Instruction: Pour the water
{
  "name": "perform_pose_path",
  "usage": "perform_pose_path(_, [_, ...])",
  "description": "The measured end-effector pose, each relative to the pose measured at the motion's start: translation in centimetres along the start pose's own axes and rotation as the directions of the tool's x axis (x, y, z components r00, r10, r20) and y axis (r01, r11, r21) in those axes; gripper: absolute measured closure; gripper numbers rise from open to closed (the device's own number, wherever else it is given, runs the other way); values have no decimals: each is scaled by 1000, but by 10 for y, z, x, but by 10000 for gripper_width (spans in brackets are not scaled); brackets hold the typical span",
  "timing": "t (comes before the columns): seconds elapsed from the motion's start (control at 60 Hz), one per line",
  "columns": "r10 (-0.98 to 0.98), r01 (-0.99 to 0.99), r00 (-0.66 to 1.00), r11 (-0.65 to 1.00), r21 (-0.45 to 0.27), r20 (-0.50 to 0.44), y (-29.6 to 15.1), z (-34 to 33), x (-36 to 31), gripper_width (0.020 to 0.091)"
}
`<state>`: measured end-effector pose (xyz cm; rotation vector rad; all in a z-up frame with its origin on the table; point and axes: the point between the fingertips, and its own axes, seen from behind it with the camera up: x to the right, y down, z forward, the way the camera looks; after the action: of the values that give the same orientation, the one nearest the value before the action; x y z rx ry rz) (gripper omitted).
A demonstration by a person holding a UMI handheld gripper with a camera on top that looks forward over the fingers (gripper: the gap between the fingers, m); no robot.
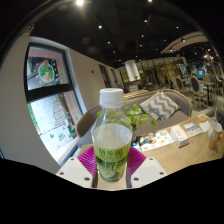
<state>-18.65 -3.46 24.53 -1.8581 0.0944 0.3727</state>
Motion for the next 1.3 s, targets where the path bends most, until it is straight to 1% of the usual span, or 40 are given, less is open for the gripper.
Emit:
perform_pose_path(0.133, [209, -213, 973, 977, 29, 97, -63, -20, 46, 729])
perform_pose_path(0.233, [414, -422, 895, 906, 16, 167, -102, -32, 95, 731])
perform_pose_path(0.317, [586, -596, 779, 802, -26, 221, -121, -37, 144, 731])
perform_pose_path(0.417, [776, -791, 571, 608, -74, 268, -138, -45, 204, 735])
perform_pose_path(0.55, [932, -957, 208, 257, -137, 297, -143, -49, 284, 734])
perform_pose_path(0.633, [956, -982, -9, 47, -182, 293, -140, -53, 323, 733])
perform_pose_path(0.65, [955, -981, -42, 15, -191, 294, -135, -44, 326, 732])
perform_pose_path(0.683, [949, -974, -128, -65, -217, 290, -137, -53, 340, 731])
perform_pose_path(0.733, [937, -964, -211, -153, -218, 277, -128, -40, 356, 732])
perform_pose_path(0.783, [921, -947, -279, -218, -235, 271, -122, -47, 371, 729])
perform_pose_path(0.8, [924, -948, -280, -224, -228, 259, -118, -38, 372, 733])
perform_pose_path(0.883, [931, -945, -285, -233, -229, 228, -106, -42, 383, 731])
perform_pose_path(0.983, [935, -940, -287, -233, -250, 210, -103, -41, 382, 734])
perform_pose_path(1.067, [952, -947, -240, -186, -260, 191, -102, -37, 378, 732])
perform_pose_path(1.133, [975, -963, -129, -80, -259, 181, -102, -41, 374, 734])
perform_pose_path(1.217, [979, -963, 78, 123, -240, 189, -113, -54, 378, 734])
perform_pose_path(1.25, [966, -953, 171, 213, -217, 197, -120, -57, 382, 732])
perform_pose_path(1.3, [917, -913, 341, 376, -161, 207, -139, -59, 387, 732])
